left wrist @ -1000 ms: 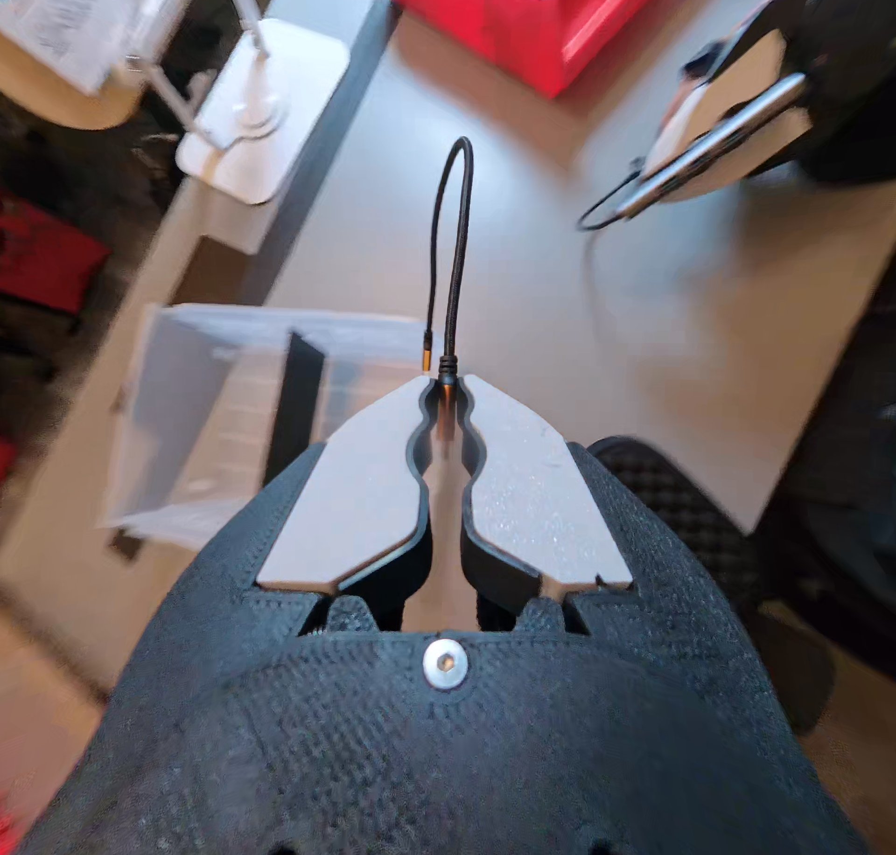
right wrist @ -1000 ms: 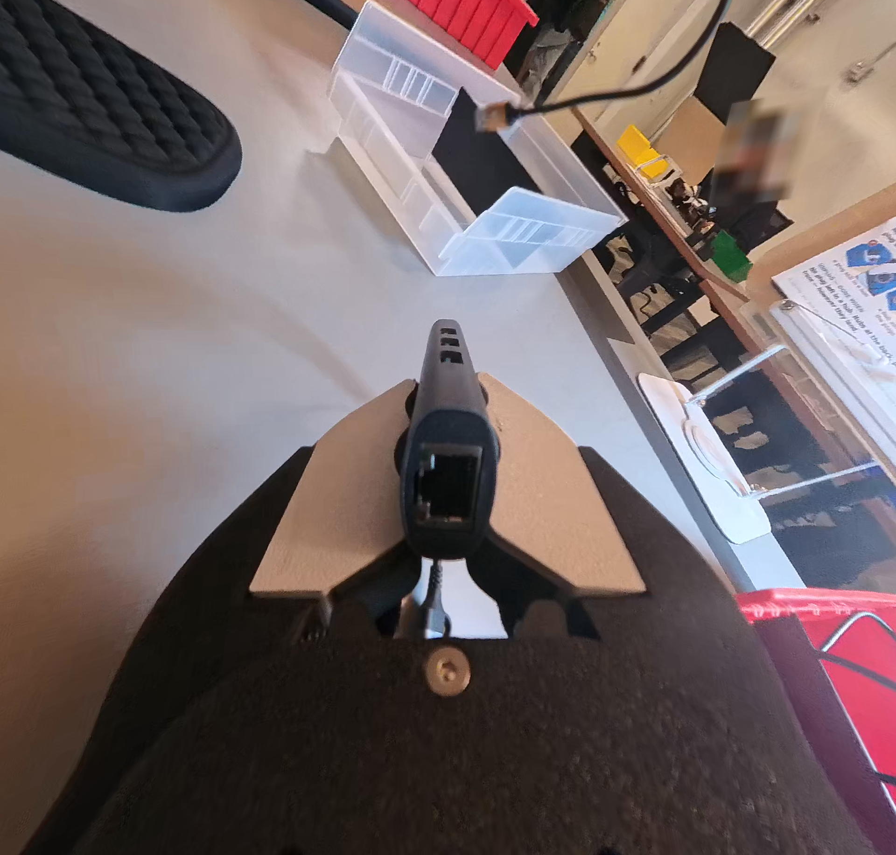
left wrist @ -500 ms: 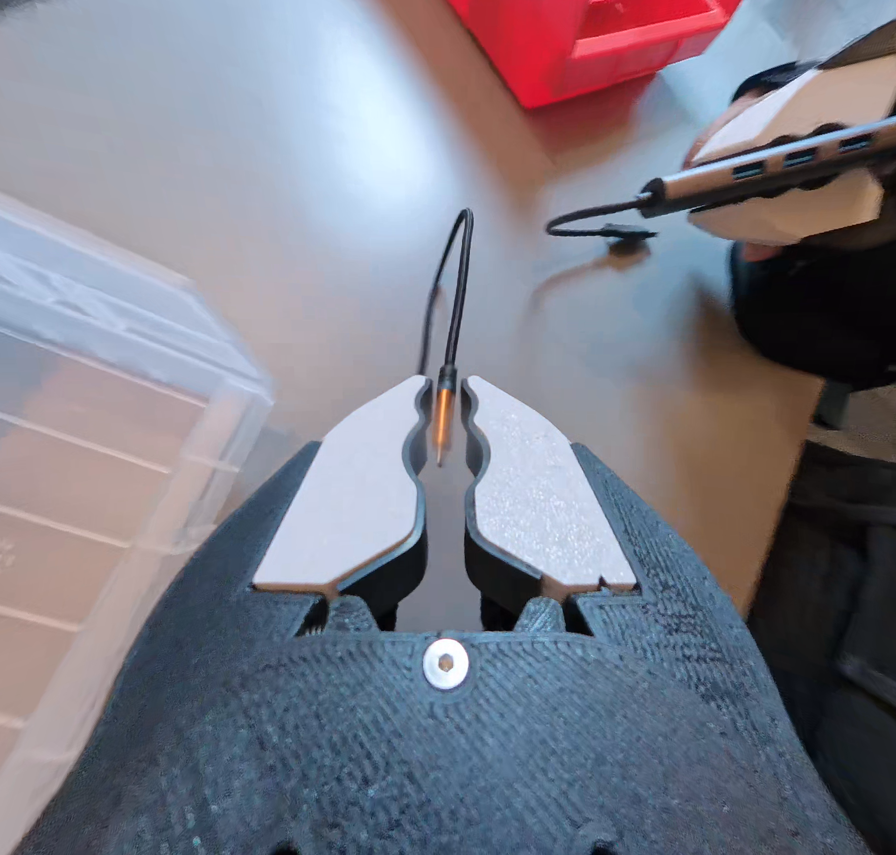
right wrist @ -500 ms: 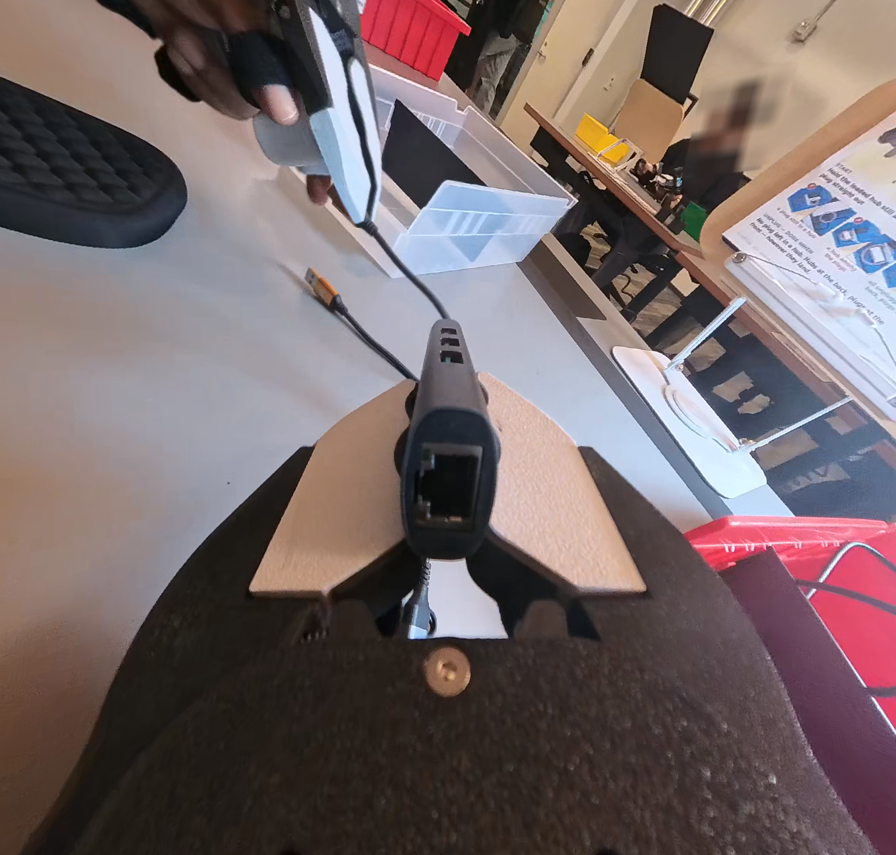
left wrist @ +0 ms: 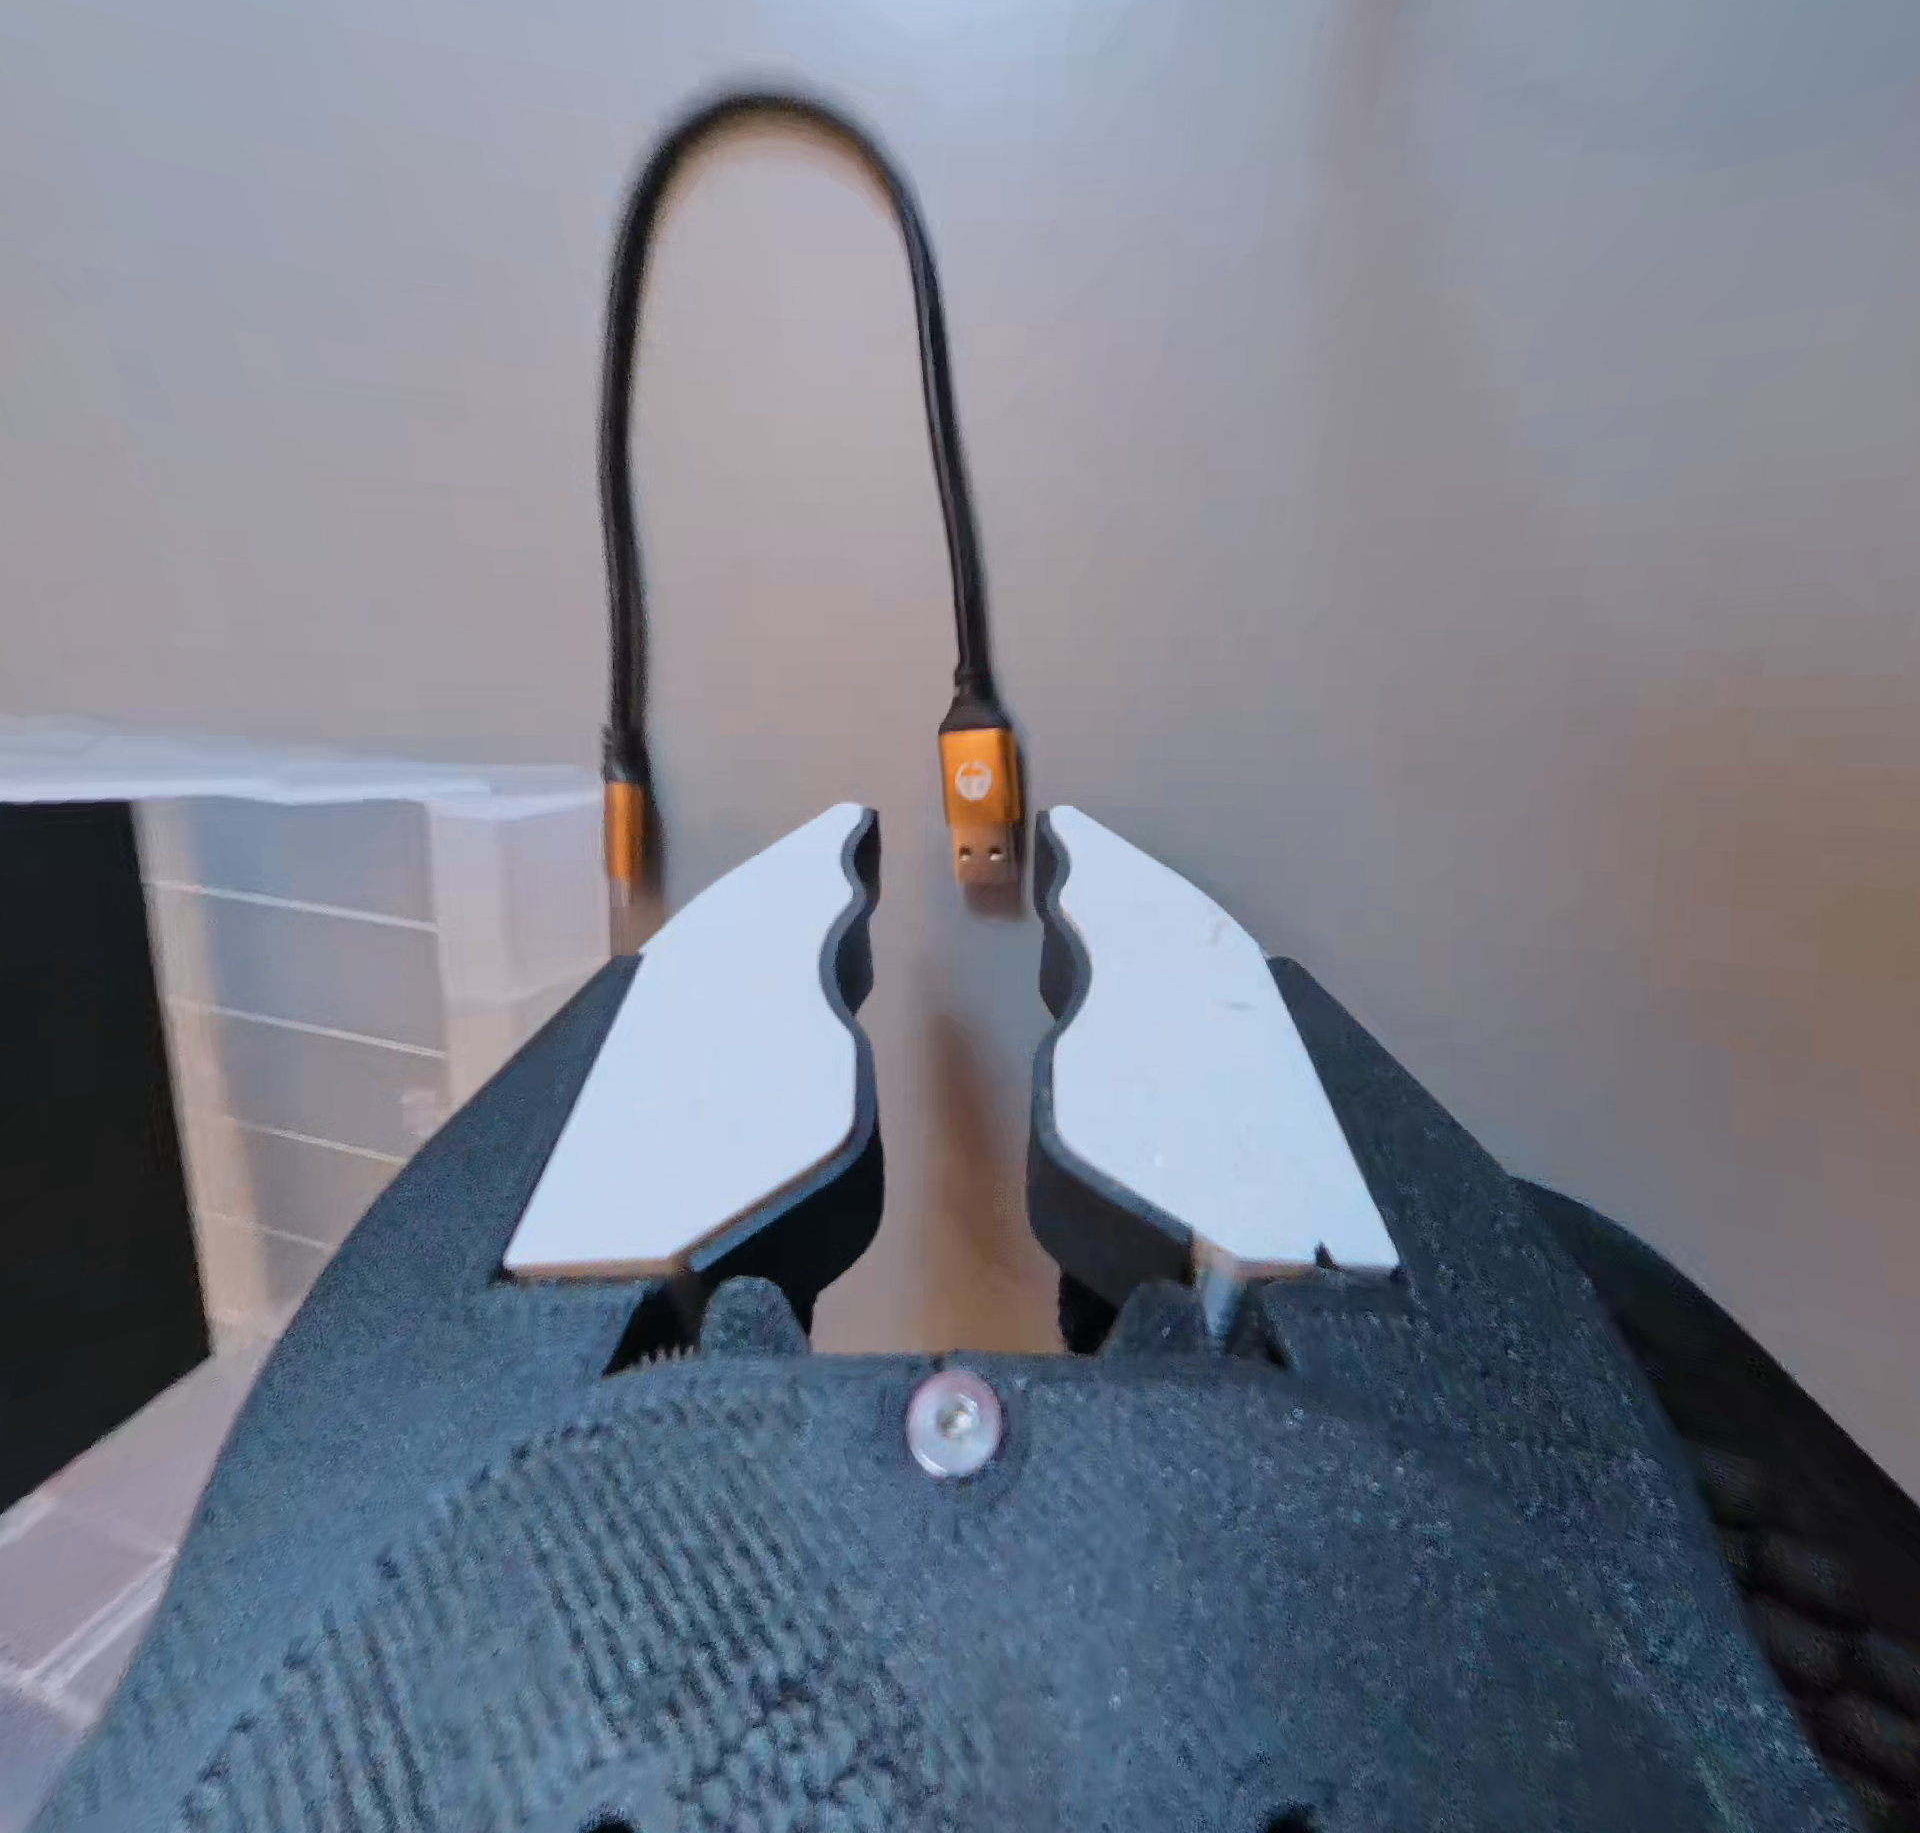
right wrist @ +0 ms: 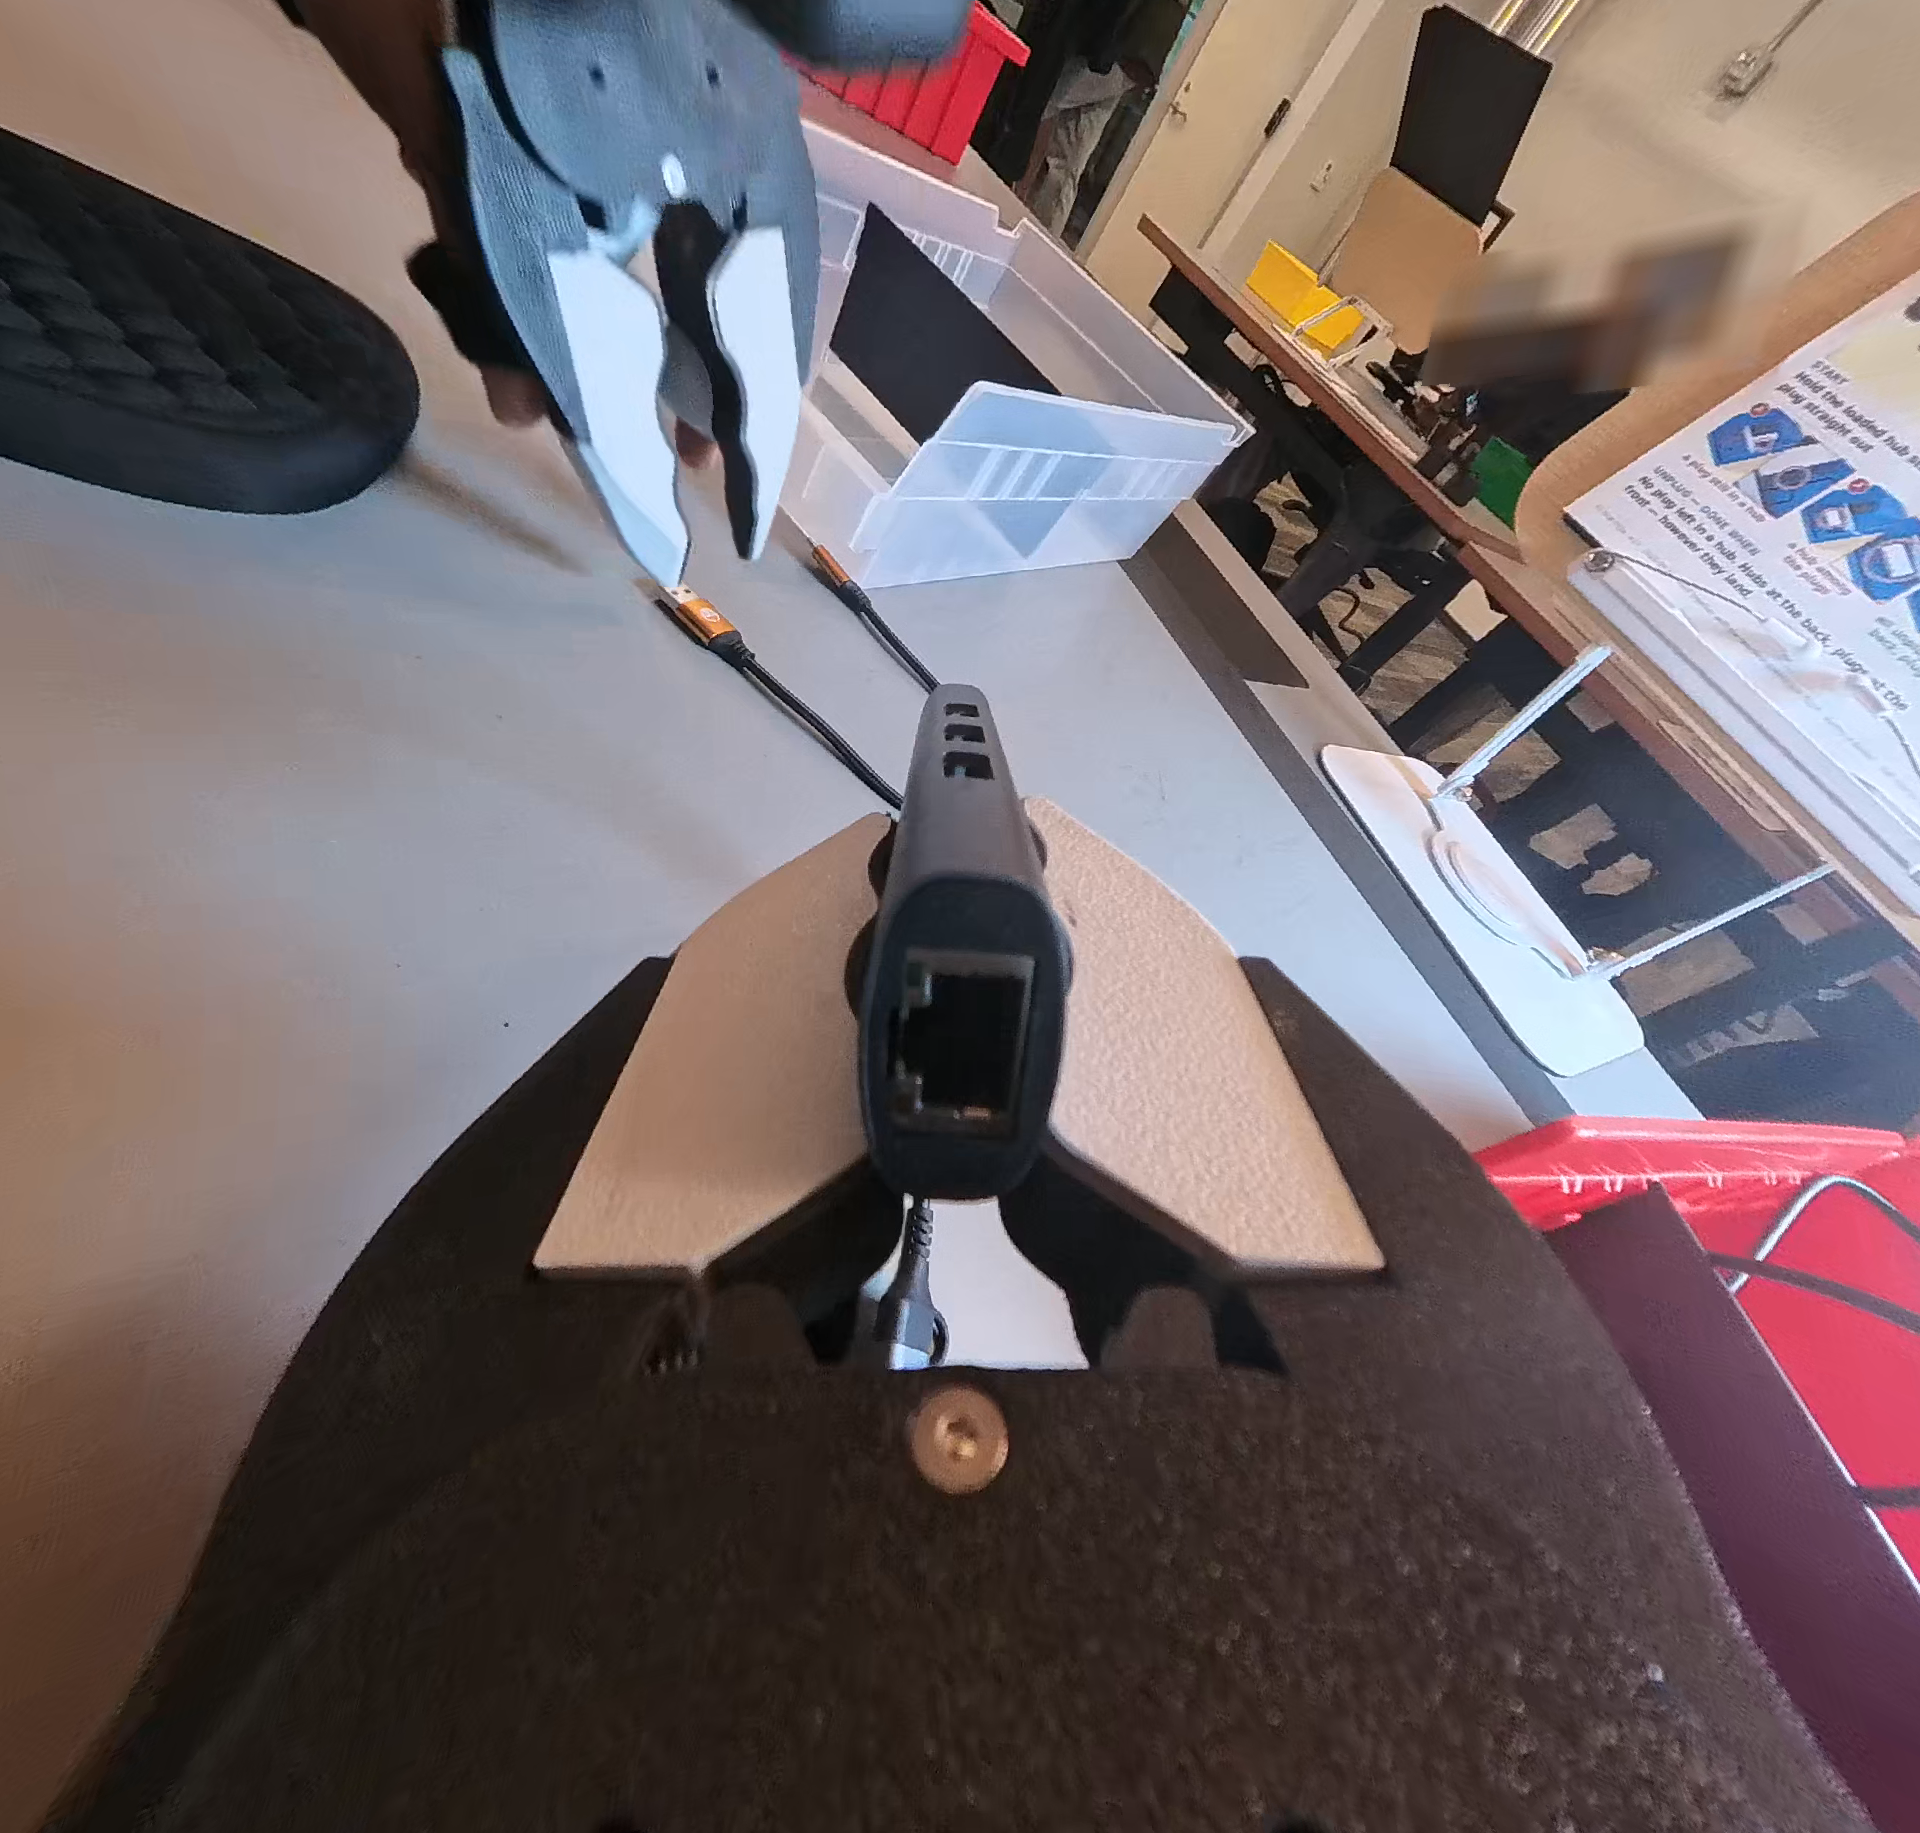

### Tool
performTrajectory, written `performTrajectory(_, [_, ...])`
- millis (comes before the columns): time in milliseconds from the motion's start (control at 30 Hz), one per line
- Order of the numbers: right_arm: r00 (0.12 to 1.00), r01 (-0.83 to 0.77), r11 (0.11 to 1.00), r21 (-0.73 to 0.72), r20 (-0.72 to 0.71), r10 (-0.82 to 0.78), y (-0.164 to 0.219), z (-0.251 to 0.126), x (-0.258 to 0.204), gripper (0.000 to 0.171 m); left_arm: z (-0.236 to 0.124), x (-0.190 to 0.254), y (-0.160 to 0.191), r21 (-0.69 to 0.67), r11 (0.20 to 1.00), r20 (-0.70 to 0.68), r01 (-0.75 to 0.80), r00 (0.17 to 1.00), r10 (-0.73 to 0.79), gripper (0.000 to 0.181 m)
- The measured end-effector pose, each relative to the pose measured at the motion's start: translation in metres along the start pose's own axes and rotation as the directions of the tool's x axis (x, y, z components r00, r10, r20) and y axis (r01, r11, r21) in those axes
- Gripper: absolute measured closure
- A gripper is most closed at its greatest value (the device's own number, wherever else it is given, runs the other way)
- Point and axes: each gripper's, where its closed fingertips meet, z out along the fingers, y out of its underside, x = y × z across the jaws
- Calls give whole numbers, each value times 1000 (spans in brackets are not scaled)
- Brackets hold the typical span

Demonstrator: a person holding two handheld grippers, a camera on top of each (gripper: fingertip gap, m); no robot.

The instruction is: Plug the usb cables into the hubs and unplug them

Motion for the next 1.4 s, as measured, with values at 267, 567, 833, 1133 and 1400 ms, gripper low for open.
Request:
performTrajectory(267, [1000,-11,1000,5,6,11,1,0,1,155,-2,62,-14,-2,982,-473,191,864,-169,167])
performTrajectory(567, [997,-67,997,34,-35,68,-1,-5,16,155,-42,109,-72,462,842,-339,-277,823,457,156])
performTrajectory(833, [994,-90,996,23,-57,91,6,-5,24,155,-5,124,-82,325,505,-232,-800,450,863,147])
performTrajectory(1133, [992,-112,994,12,-63,112,13,-6,30,155,15,140,-95,388,482,-406,-786,324,855,165])
performTrajectory(1400, [995,-84,996,5,-54,84,12,-7,27,155,24,84,-102,332,915,-478,-227,796,371,174])
